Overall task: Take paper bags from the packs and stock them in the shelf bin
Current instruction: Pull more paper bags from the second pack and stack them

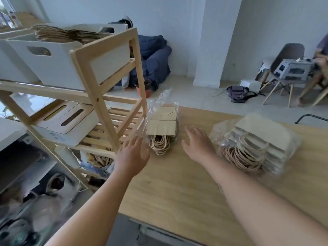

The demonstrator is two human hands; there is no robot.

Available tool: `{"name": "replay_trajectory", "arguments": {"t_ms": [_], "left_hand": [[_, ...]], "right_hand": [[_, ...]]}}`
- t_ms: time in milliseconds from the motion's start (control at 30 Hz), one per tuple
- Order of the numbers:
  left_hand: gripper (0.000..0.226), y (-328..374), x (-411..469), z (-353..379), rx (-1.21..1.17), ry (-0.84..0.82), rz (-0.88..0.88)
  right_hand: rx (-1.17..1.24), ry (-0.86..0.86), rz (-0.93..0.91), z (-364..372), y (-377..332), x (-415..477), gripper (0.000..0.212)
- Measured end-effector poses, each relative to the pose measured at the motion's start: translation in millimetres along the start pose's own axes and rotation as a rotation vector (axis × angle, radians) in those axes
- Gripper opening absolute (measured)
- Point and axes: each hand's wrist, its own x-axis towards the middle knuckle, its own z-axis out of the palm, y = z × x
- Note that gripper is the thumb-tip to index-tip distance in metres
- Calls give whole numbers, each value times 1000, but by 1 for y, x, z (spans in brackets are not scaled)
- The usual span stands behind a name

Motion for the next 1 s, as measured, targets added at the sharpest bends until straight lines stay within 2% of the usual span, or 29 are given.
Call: {"name": "replay_trajectory", "arguments": {"t_ms": [167,300,433,600,767,1000], "left_hand": [[66,-30,-14,45,36,-155,-3],[65,-49,-25,71,37,-244,58],[66,-66,-41,90,52,-236,148],[70,-72,-44,97,30,-198,155],[74,-71,-46,94,17,-224,199],[77,-11,-41,100,-46,-289,465]], "right_hand": [[-80,-130,170,60,16,-34,63],[-117,-178,233,98,18,-62,64],[-140,-141,262,123,14,-81,62],[-179,-56,274,135,11,-91,75],[-165,-26,293,138,13,-93,70],[-149,6,393,126,39,-132,65]]}}
